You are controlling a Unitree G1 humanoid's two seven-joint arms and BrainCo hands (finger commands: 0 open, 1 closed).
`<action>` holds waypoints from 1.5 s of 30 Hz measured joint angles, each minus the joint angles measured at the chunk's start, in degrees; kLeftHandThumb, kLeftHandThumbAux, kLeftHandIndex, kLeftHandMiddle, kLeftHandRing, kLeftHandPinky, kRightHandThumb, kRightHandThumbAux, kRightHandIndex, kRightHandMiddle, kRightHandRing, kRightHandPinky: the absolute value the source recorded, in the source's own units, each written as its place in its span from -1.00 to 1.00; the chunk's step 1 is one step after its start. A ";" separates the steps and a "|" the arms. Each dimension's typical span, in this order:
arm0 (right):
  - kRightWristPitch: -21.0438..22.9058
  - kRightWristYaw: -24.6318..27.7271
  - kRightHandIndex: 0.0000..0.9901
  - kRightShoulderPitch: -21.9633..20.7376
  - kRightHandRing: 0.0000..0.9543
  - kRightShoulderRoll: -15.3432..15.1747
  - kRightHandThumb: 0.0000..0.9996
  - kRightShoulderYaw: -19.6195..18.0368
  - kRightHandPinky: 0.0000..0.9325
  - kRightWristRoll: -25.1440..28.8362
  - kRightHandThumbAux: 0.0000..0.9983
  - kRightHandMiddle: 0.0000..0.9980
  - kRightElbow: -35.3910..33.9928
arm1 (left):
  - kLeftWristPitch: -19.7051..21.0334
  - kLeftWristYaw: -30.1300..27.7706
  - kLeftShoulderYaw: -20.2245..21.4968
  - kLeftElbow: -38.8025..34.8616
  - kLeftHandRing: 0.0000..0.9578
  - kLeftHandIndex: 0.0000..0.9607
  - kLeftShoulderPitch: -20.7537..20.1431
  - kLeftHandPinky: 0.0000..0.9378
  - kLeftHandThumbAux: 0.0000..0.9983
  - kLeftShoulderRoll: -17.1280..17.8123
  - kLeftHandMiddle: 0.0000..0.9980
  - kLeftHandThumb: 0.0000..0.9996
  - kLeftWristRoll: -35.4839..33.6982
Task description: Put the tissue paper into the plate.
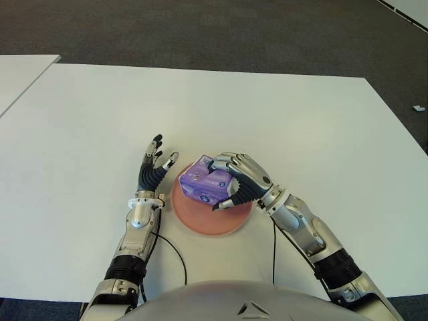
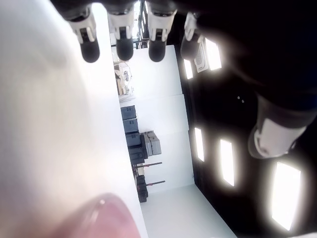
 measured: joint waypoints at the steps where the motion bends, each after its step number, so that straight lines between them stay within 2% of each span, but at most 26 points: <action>1: 0.00 0.00 -0.20 0.09 0.74 0.00 0.71 0.02 0.78 -0.13 0.36 0.08 0.00 | -0.02 0.00 0.00 0.13 -1.00 -0.99 -0.05 -1.00 0.08 0.02 -1.00 -1.00 0.04; 10: -0.01 -0.01 -0.18 0.38 0.75 0.01 0.71 0.06 0.80 -1.18 0.35 0.11 0.01 | -0.11 0.01 0.06 0.48 -1.00 -0.99 -0.32 -1.00 0.05 0.11 -1.00 -1.00 0.11; 13: -0.01 0.97 -0.16 0.34 0.40 -0.02 0.48 0.15 0.41 -0.94 0.40 0.19 0.01 | -0.11 0.04 0.04 0.53 -1.00 -0.99 -0.33 -1.00 0.04 0.17 -1.00 -1.00 0.24; 14: -0.01 1.51 -0.15 0.32 0.37 -0.03 0.46 0.17 0.37 -0.78 0.41 0.20 0.01 | -0.11 0.06 0.03 0.55 -1.00 -0.99 -0.34 -1.00 0.04 0.23 -1.00 -1.00 0.29; 15: 0.00 2.04 -0.30 0.28 -0.04 -0.09 0.13 0.20 -0.02 -0.59 0.26 -0.12 0.01 | -0.11 0.11 0.02 0.57 -1.00 -1.00 -0.35 -1.00 0.04 0.27 -1.00 -1.00 0.33; 16: 0.00 2.96 -0.40 0.24 -0.30 -0.20 -0.10 0.24 -0.28 -0.23 0.16 -0.32 0.01 | -0.11 0.18 0.02 0.58 -1.00 -1.00 -0.35 -1.00 0.04 0.31 -1.00 -1.00 0.38; 18: 0.04 5.88 -0.66 -0.08 -0.64 -0.75 -0.37 0.37 -0.63 1.27 0.03 -0.64 -0.15 | -0.10 0.34 0.00 0.64 -1.00 -1.00 -0.36 -1.00 0.05 0.40 -1.00 -1.00 0.62; 19: 0.05 7.78 -0.78 -0.41 -0.77 -1.27 -0.52 0.53 -0.76 2.02 -0.05 -0.77 -0.40 | -0.07 0.46 -0.02 0.68 -1.00 -1.00 -0.40 -1.00 0.06 0.45 -1.00 -1.00 0.79; 22: -0.02 12.13 -0.93 -1.39 -0.93 -3.03 -0.72 0.78 -0.92 3.75 -0.15 -0.93 -1.38 | 0.04 0.61 -0.09 0.73 -1.00 -1.00 -0.32 -1.00 0.08 0.49 -1.00 -1.00 1.03; 28: -1.33 14.35 -0.99 -2.02 -0.99 -4.68 -0.86 0.76 -0.99 4.93 -0.24 -0.99 -2.05 | 0.12 0.61 -0.05 0.74 -1.00 -0.99 -0.30 -1.00 0.12 0.58 -1.00 -1.00 1.13; 37: -3.70 11.83 -1.00 -1.30 -1.00 -4.72 -0.91 0.66 -1.00 3.50 -0.28 -1.00 -1.54 | -0.02 0.60 0.06 0.80 -1.00 -1.00 -0.26 -1.00 0.17 0.59 -1.00 -1.00 0.70; 45: -5.46 7.80 -1.00 -0.28 -1.00 -3.25 -0.92 -0.20 -1.00 3.65 -0.28 -1.00 -0.45 | -0.09 0.60 -0.14 0.80 -1.00 -1.00 -0.09 -1.00 0.17 0.80 -1.00 -1.00 0.85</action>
